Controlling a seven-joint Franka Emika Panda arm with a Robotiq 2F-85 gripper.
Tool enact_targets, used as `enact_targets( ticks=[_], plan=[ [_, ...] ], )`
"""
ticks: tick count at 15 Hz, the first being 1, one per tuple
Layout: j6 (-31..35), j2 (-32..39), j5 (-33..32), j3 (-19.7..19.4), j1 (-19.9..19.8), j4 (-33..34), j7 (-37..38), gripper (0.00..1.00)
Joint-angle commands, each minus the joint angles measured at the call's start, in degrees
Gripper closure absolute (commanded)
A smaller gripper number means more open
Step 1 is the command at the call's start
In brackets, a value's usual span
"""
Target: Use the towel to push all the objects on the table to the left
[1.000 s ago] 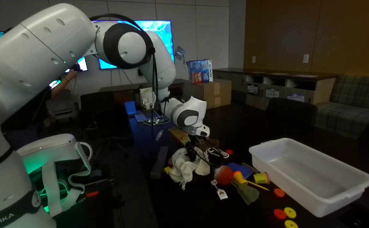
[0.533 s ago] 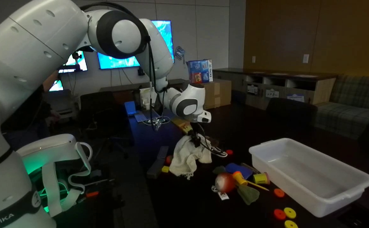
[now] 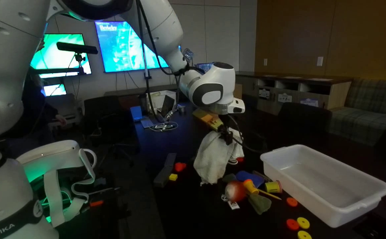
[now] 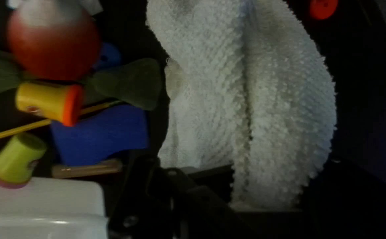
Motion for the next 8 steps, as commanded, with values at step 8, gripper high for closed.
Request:
enact_targets(
  ticks=[8],
  plan=[
    [8.0,-12.3,2.8,-13.4,-8.9,-5.2,-0.2,0.99]
  ],
)
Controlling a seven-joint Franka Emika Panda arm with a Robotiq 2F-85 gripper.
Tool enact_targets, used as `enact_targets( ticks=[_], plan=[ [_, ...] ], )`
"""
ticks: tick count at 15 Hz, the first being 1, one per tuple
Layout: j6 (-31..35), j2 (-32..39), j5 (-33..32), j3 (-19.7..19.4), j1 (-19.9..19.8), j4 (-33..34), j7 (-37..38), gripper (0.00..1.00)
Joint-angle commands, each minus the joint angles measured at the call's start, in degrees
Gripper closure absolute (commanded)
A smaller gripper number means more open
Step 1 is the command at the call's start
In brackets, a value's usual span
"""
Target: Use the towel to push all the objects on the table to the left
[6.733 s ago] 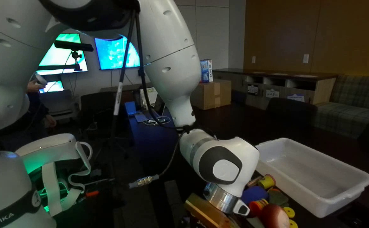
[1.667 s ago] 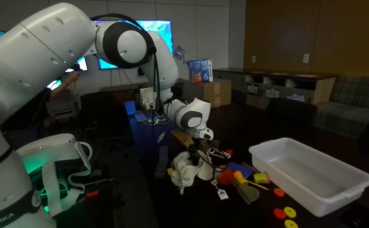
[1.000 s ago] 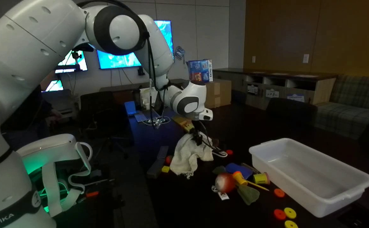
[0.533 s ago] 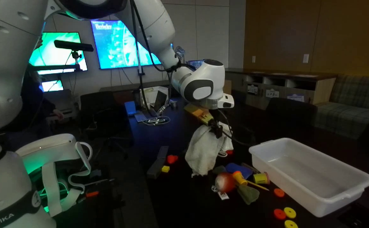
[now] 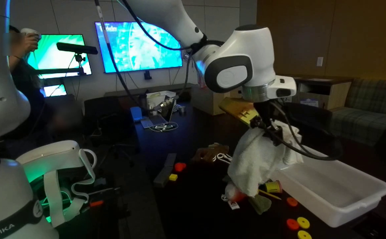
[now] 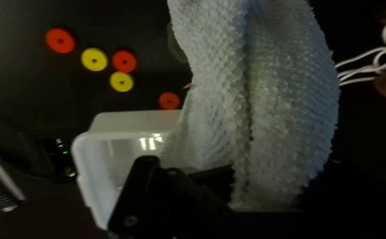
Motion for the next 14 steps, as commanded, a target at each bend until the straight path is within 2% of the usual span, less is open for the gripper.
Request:
enact_targets(
  ticks=[1,3,5,7,9,11,14],
  plan=[
    [7.5,1.2,-1.6,-6.3,1.1,1.2,4.3,0.99],
    [13.1,4.8,-4.5,-10.2,2.4,3.2,8.1,0.99],
    [19.3,10.1,-9.5,-15.7,5.4,5.4,14.1,0.99],
    [21.5,16.9,-12.9,-21.2,8.7,9.7,18.8,0.99],
    [22.0,24.3,-13.9,-25.6,11.7,14.5,22.5,0.99],
    [20.3,31.1,-13.6,-28.3,13.4,20.0,25.0,0.99],
    [17.2,39.6,-13.0,-29.7,13.9,27.8,26.9,0.99]
  ],
)
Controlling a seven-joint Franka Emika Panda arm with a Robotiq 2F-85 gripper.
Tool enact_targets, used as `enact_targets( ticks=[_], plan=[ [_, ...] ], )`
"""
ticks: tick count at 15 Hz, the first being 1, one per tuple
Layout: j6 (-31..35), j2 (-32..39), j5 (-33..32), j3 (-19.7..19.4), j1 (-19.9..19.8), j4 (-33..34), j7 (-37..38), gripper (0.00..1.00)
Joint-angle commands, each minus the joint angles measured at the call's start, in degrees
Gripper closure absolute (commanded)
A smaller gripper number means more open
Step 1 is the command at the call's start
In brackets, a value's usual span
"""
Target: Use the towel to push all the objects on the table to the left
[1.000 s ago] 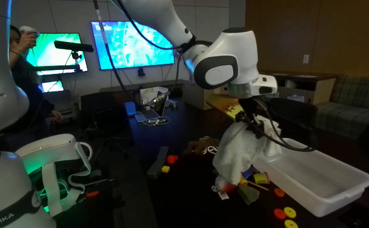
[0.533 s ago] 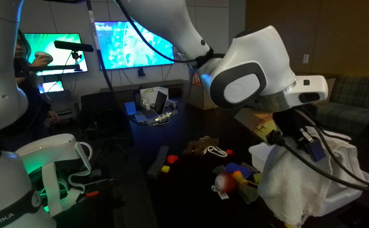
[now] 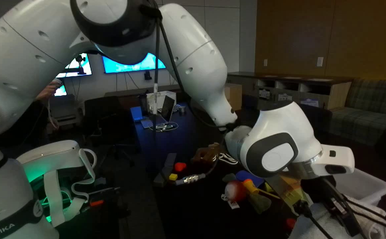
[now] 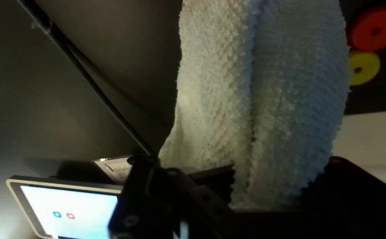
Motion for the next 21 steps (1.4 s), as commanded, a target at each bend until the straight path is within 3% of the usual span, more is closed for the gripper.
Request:
enact_targets(
  ticks=[1,5,9,14,21],
  plan=[
    [-3.2,11.2,-0.3,-3.3,1.4,12.5,3.9,0.99],
    [-8.2,18.0,-0.9,-3.0,0.0,20.6,4.5,0.99],
    [-12.8,21.4,-1.7,-0.1,-1.7,25.3,2.6,0.99],
    [-14.3,22.3,-2.1,5.8,-2.7,26.8,-1.2,0.99],
    [-12.8,20.1,-1.8,11.6,-0.1,23.5,-3.4,0.99]
  ],
)
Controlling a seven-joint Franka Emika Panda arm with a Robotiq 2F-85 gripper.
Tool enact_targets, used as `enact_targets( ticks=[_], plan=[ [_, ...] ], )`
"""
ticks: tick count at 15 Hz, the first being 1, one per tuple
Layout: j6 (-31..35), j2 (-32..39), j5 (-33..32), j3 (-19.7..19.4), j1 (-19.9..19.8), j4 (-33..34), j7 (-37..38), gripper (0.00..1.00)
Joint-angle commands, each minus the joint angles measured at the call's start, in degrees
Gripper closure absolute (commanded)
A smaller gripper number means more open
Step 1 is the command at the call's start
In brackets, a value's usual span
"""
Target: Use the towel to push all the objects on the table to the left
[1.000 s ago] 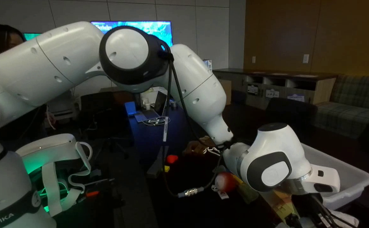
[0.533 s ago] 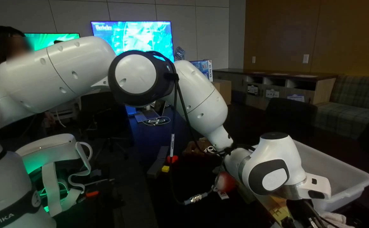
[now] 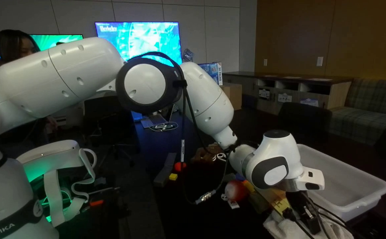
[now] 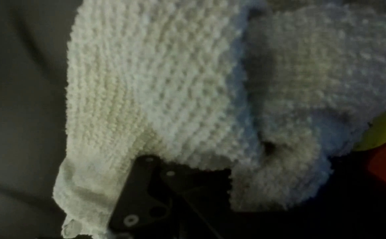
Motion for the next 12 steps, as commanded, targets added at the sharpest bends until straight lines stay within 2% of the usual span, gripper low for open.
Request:
enact_targets(
  ticks=[1,5,12],
  plan=[
    [0.8,0.2,-0.9,4.2,1.7,-1.6,-1.3,0.99],
    [0.9,-0.3,-1.0,7.8,4.4,-2.6,-3.0,0.99],
    [1.5,-2.3,-0.9,11.6,11.6,-5.6,-2.5,0.99]
  ],
)
